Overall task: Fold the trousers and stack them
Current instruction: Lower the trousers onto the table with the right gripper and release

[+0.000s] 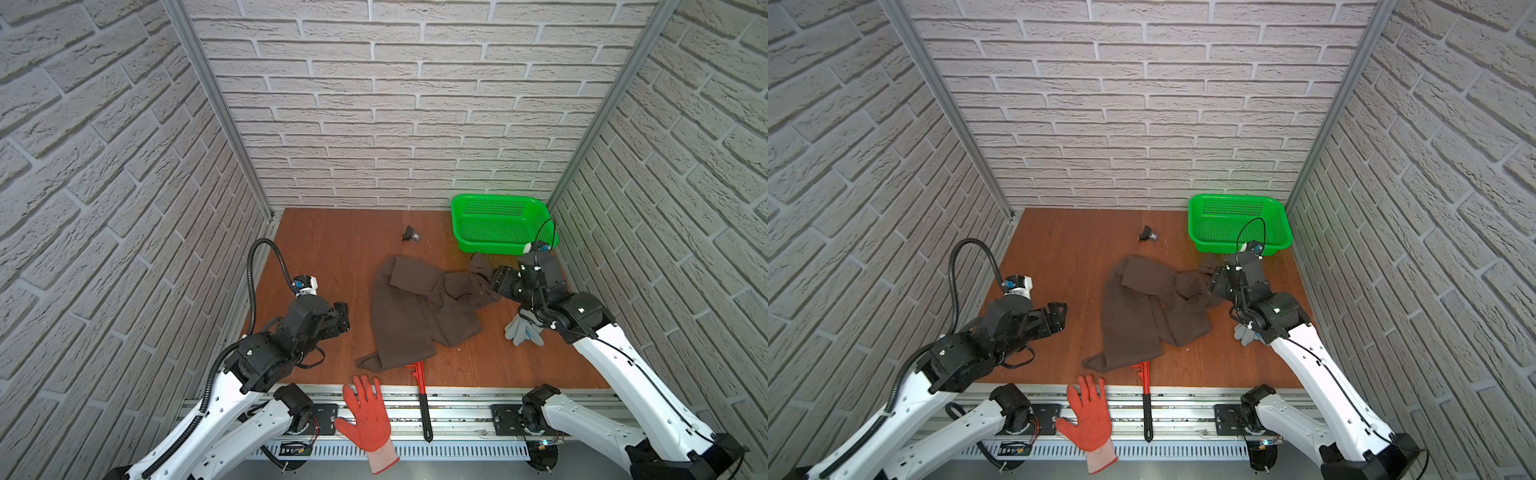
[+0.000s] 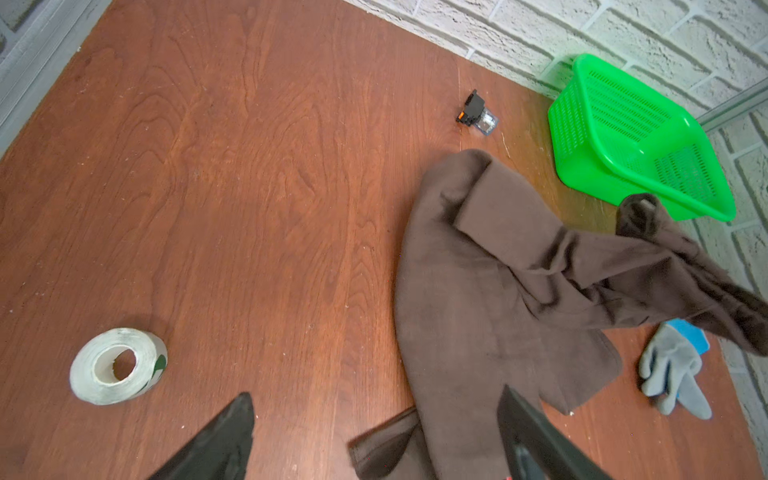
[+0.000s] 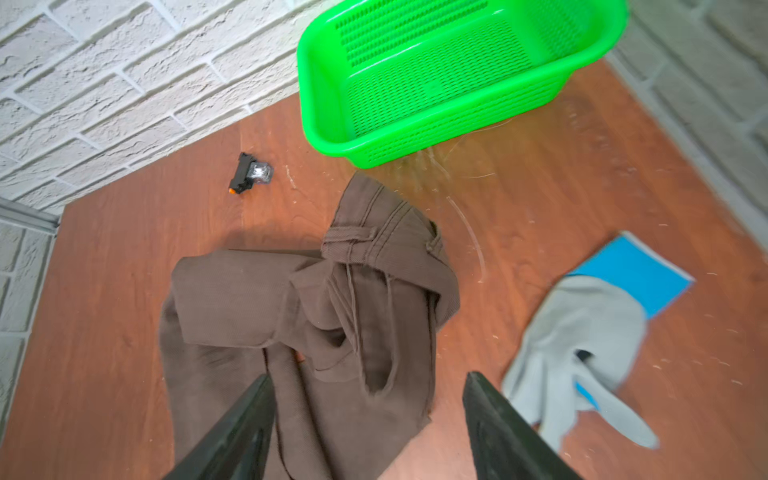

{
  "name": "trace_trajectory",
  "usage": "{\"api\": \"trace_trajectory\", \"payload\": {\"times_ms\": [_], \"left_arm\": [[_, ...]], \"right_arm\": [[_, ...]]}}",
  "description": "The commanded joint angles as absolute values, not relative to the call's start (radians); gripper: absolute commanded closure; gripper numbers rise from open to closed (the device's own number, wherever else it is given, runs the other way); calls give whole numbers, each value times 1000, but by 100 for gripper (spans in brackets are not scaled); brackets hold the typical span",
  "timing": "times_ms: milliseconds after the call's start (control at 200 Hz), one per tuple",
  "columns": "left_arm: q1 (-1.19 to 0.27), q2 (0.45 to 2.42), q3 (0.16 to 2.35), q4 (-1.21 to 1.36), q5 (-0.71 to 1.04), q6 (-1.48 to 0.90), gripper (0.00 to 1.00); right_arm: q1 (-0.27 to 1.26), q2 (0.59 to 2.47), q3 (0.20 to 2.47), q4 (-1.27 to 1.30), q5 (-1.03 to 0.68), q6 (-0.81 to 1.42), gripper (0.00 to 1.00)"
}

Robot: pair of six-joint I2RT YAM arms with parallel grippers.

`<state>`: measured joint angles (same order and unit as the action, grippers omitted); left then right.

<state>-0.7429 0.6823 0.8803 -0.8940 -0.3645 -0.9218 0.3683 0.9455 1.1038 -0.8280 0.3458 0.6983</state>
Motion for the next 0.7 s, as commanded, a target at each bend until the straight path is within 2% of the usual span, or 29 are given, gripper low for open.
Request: {"api": "trace_trajectory", "payload": {"times_ms": [0,145,405,695], "left_arm": [[-820,704,901,-975,-470,-1004,9],[-920,752,885,-969,-522,-1058,9],[-1052,845,829,-841,-534,-1051,7],[-1144,926,713,-592,-468,-957,2]], "right_arm": [[367,898,1141,-935,374,713,26],[367,840,1108,-933,281,751,27],[368,839,1068,-979,212,817,30],[371,775,1018,-1120,267,968,33]]}}
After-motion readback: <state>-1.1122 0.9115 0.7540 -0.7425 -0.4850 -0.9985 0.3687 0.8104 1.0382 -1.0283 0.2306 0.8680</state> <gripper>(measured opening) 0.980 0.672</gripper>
